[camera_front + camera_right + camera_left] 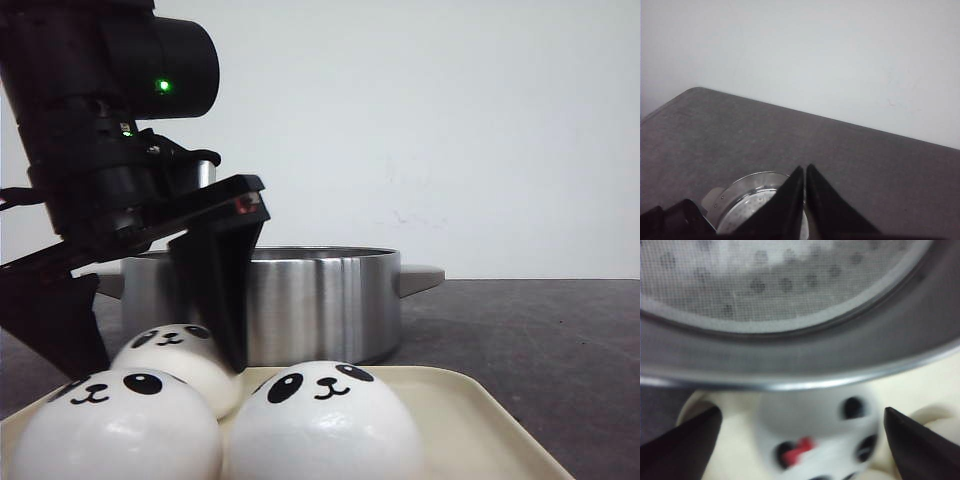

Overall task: Steam buns
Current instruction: 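Lower the left gripper onto the other farther panda bun and close, then lift the bun with the left gripper and carry it over the pot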

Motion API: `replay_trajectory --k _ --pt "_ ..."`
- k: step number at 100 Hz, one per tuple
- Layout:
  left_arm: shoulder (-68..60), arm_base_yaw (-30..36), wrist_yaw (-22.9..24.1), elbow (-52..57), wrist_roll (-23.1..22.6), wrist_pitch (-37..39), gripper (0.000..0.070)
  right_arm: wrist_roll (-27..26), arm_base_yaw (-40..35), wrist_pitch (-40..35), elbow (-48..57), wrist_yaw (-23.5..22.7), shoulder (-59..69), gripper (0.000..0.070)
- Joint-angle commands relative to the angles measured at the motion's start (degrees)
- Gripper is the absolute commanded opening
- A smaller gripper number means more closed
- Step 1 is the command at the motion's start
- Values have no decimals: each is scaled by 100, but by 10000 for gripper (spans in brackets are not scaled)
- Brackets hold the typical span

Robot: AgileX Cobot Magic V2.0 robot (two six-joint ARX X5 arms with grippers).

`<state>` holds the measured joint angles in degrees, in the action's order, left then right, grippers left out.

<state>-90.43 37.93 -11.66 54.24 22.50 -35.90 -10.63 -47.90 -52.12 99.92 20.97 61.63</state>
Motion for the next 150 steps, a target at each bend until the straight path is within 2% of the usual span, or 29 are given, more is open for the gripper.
replay_trajectory --k 1,8,18,38,63,72,79,96,109,130,150 --pt "-245 46 39 46 114 11 525 52 -52 48 103 11 35 0" --pt "-326 46 37 46 114 -11 329 55 -50 44 103 11 35 0" --pt "-358 46 28 46 55 -94 0 55 -52 42 103 11 35 0" --pt "-101 50 -59 72 11 -262 10 55 -50 44 103 13 48 0" --pt "1360 221 -267 452 9 -404 10 52 -50 68 103 28 83 0" --pt "1727 216 22 807 76 -385 10 46 -52 70 103 26 90 0" --pt "1738 131 315 1139 -105 -433 10 33 -52 68 101 7 90 0" --pt "1034 -334 407 2035 -706 -850 10 9 -52 59 101 4 94 0" --pt "295 -581 457 2608 -964 -957 10 11 -55 48 101 4 92 0" --pt "-953 -876 588 3399 -1029 -780 10 9 -72 44 101 7 122 0" --pt "-1853 -1040 592 3617 -1029 -509 10 -17 -72 33 101 7 122 0"
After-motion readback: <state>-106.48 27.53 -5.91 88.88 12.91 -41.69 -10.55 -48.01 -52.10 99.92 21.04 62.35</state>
